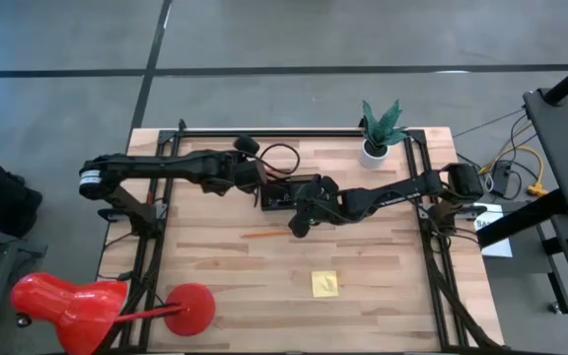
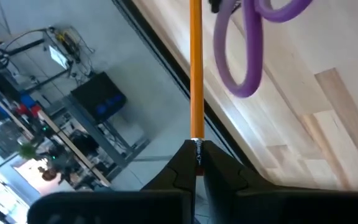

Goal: Pick and place office supplies into organizer
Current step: Put the top orange pencil into the black desk organizer, then put the orange pencil into the black desk organizer

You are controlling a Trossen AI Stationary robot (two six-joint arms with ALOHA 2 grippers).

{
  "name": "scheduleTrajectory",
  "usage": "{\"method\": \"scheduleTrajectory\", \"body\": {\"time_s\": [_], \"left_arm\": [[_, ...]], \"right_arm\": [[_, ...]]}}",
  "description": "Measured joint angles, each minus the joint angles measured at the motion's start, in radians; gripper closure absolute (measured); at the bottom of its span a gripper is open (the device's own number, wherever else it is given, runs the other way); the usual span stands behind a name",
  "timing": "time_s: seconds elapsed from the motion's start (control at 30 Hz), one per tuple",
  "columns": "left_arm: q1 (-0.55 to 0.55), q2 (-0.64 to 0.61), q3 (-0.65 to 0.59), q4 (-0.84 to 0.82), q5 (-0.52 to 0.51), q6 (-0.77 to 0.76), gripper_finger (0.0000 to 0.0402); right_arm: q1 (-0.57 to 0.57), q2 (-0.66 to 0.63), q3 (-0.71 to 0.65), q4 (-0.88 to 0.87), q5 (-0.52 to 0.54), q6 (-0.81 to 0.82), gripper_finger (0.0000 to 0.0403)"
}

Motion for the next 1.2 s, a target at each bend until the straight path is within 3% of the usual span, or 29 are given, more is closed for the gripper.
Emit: {"method": "scheduleTrajectory", "body": {"time_s": [0.33,0.7,0.8,0.93,1.0,1.1,1.2], "left_arm": [[-0.016,0.052,-0.002,0.009,0.060,0.003,0.0399],[-0.034,-0.025,-0.009,0.157,0.007,0.001,0.0321],[-0.044,-0.075,-0.011,0.158,0.001,-0.081,0.0304],[-0.070,-0.177,-0.014,0.089,0.000,-0.342,0.0290],[-0.083,-0.221,-0.015,0.024,0.073,-0.515,0.0289],[-0.088,-0.283,-0.037,-0.037,0.327,-0.761,0.0288],[-0.092,-0.337,-0.104,-0.009,0.526,-0.888,0.0288]], "right_arm": [[0.001,0.000,-0.002,-0.003,0.000,0.000,0.0335],[0.001,0.002,-0.009,-0.002,0.000,-0.005,0.0335],[0.001,0.002,-0.014,-0.003,-0.024,-0.045,0.0335],[0.007,0.002,-0.015,0.000,-0.150,-0.211,0.0335],[0.010,0.002,-0.015,0.001,-0.227,-0.303,0.0335],[0.012,0.011,-0.015,0.008,-0.313,-0.414,0.0335],[0.011,0.030,-0.016,0.016,-0.368,-0.472,0.0335]]}}
